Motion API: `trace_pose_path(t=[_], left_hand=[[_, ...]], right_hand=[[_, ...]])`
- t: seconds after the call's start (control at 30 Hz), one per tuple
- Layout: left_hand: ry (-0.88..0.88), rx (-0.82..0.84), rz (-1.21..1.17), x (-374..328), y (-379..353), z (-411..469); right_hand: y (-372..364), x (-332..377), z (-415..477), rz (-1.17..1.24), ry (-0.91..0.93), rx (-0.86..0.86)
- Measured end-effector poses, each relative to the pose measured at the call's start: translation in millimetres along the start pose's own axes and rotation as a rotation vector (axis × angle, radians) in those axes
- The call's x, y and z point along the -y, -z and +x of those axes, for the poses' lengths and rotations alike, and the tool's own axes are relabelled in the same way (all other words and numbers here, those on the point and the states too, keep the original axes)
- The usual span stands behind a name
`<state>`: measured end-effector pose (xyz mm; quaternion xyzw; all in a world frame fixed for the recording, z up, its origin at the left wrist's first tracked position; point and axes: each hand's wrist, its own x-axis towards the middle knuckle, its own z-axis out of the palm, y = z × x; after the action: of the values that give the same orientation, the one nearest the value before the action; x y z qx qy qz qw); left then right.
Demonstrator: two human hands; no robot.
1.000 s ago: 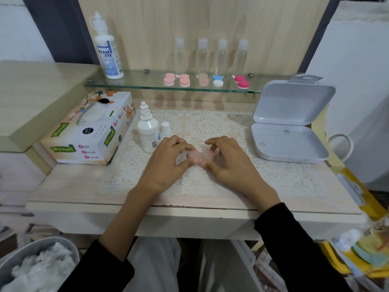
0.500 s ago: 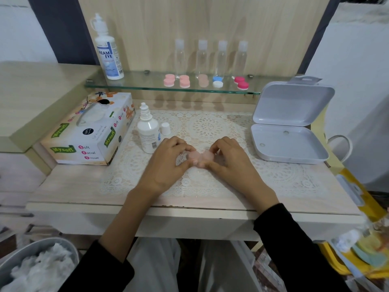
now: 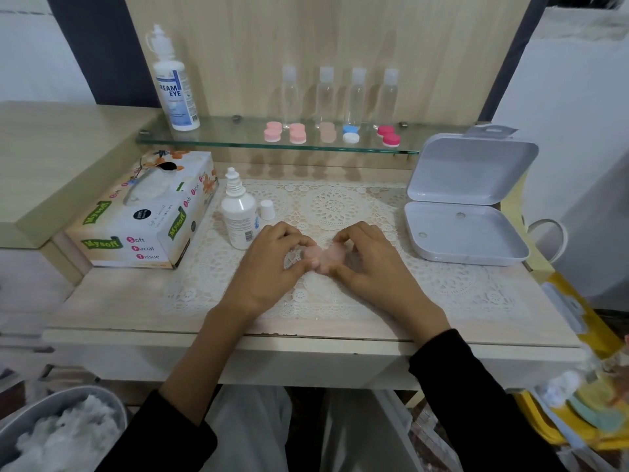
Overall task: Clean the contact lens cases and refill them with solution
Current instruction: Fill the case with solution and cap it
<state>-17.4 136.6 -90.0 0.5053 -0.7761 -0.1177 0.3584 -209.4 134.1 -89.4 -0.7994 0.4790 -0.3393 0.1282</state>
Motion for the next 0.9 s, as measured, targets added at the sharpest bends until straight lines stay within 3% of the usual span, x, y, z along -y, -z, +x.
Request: trace_pose_path(t=[0.9], left_hand=[[-0.001,0.004,-0.001,-0.3,-0.4,-0.3]], right_hand=[[-0.3,-2.1,0.2,-0.008,0.034,0.025]])
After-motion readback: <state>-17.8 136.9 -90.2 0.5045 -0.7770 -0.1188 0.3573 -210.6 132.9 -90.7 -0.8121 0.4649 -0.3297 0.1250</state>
